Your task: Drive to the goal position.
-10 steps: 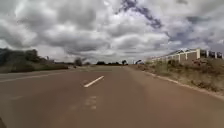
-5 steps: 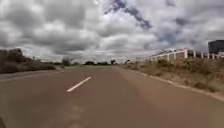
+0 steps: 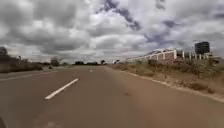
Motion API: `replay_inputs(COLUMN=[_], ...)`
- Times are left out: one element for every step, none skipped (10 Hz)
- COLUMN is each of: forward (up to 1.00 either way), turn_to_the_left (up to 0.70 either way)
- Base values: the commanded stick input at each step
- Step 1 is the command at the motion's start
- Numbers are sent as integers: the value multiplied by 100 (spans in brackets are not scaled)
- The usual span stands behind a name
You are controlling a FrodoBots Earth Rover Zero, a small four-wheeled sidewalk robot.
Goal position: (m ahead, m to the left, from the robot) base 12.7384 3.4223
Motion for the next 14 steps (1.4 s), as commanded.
replay_inputs(forward=[85,85,85,85,85,85,85,85,85,85,85,85,85,85], turn_to_the_left=[0,0,0,0,0,0,0,0,0,0,0,0,0,0])
